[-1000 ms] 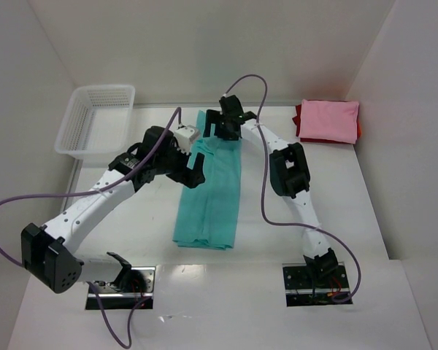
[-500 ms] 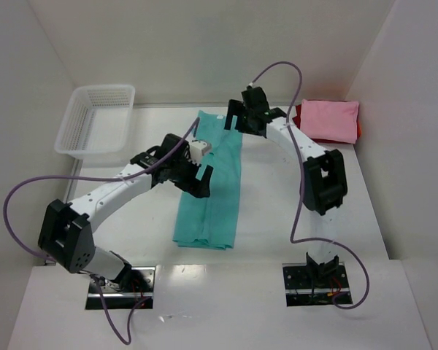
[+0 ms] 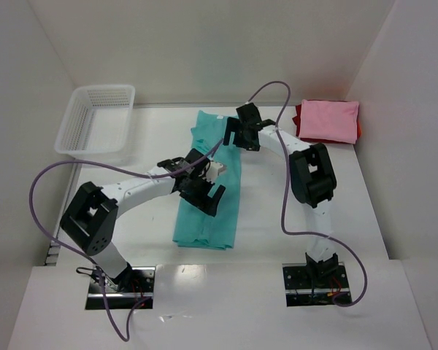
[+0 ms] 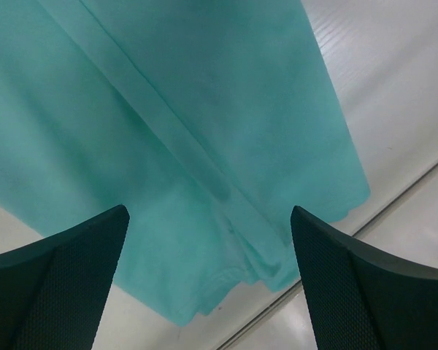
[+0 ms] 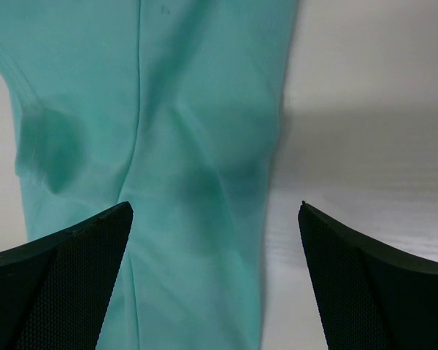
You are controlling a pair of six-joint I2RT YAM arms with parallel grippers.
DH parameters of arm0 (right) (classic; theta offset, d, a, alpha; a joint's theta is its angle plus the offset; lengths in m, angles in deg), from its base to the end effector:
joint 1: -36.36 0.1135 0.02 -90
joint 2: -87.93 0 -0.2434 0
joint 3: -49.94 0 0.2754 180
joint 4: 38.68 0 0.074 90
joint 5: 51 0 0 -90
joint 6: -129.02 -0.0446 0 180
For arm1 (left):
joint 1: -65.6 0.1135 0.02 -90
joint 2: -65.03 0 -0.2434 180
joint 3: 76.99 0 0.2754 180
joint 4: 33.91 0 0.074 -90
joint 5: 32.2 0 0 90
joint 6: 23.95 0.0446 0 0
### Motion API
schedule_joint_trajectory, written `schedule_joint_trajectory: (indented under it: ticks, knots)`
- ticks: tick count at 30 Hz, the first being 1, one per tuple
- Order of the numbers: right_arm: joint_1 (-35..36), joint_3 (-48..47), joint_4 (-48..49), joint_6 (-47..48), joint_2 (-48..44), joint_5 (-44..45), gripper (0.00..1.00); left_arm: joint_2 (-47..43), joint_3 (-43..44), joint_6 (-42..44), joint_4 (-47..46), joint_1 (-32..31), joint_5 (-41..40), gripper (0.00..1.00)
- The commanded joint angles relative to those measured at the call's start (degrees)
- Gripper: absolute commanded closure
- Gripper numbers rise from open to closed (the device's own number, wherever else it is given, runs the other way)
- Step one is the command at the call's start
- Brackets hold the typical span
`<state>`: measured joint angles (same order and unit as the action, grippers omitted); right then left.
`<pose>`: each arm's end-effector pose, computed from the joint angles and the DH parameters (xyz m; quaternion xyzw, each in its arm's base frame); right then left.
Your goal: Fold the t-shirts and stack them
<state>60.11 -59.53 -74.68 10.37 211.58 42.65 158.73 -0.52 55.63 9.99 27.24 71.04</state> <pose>0.4568 0.1979 0.1576 0.0510 0.9384 0.1234 0.3186 0.2724 -0.2286 0.1720 0.2601 0.9266 -0.2039 0.1794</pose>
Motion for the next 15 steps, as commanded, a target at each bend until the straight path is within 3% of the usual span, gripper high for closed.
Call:
schedule_joint_trajectory:
  ticks: [1,15]
  knots:
    - [0.25,-9.72,0.13,1.18,5.80,-1.14,0.00,3.23,2.04,-2.87,1.20,-2.30,-2.87,0.01]
    - [-0.26,-21.55,-1.63,1.91,15.28,-1.37,0.00,7.17,3.60,-5.22,0.67,-2.60,-2.43,0.01]
